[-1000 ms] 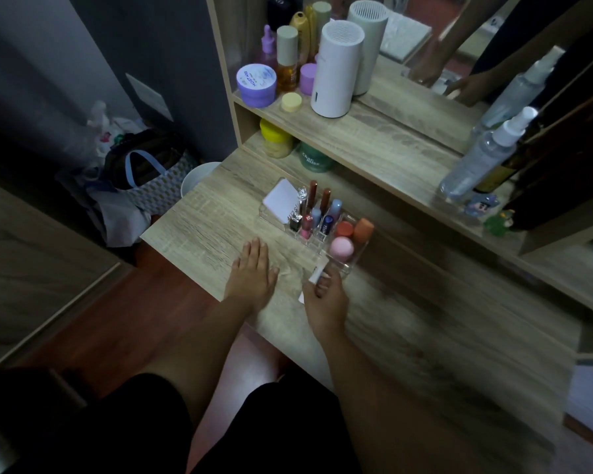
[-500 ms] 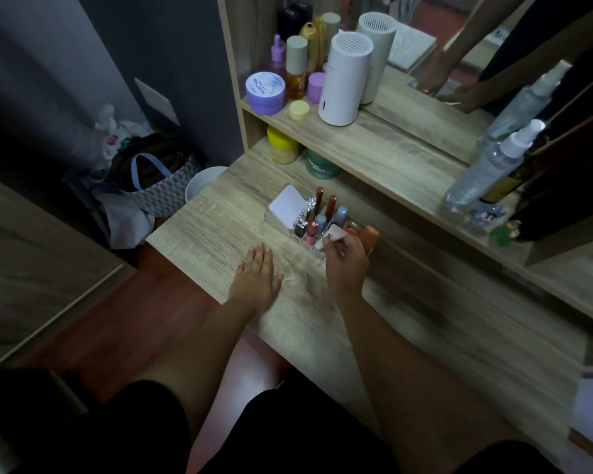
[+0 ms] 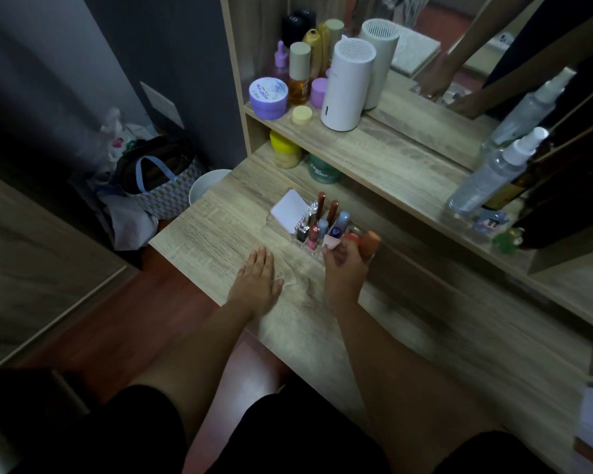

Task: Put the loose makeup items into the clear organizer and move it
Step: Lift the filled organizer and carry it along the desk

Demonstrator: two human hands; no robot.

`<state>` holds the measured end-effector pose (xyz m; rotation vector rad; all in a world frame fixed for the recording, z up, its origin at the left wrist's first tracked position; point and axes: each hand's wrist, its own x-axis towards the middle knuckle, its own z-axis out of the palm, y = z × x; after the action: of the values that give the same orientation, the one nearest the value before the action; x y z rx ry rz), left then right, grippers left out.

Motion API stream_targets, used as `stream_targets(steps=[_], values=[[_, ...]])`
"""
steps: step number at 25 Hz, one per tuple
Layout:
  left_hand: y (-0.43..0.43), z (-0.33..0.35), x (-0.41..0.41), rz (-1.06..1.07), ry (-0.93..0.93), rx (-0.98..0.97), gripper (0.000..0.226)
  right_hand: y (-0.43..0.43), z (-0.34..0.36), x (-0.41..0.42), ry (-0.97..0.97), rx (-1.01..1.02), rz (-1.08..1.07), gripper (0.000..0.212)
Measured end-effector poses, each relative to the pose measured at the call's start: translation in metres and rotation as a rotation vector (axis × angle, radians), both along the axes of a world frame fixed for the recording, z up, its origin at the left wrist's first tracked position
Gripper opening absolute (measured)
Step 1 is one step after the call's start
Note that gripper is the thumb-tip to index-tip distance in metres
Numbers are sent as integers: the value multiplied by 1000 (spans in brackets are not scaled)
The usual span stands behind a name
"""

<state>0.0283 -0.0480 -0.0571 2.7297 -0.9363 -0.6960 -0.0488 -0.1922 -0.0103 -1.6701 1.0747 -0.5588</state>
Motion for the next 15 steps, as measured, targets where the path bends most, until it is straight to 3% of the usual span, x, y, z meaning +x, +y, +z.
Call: stream_targets(steps=[10, 15], values=[[0, -1, 0, -3, -14, -34, 68, -1, -6, 8, 87, 7, 14, 17], [7, 6, 5, 109, 18, -299, 59, 2, -2, -5, 106, -63, 8, 23]])
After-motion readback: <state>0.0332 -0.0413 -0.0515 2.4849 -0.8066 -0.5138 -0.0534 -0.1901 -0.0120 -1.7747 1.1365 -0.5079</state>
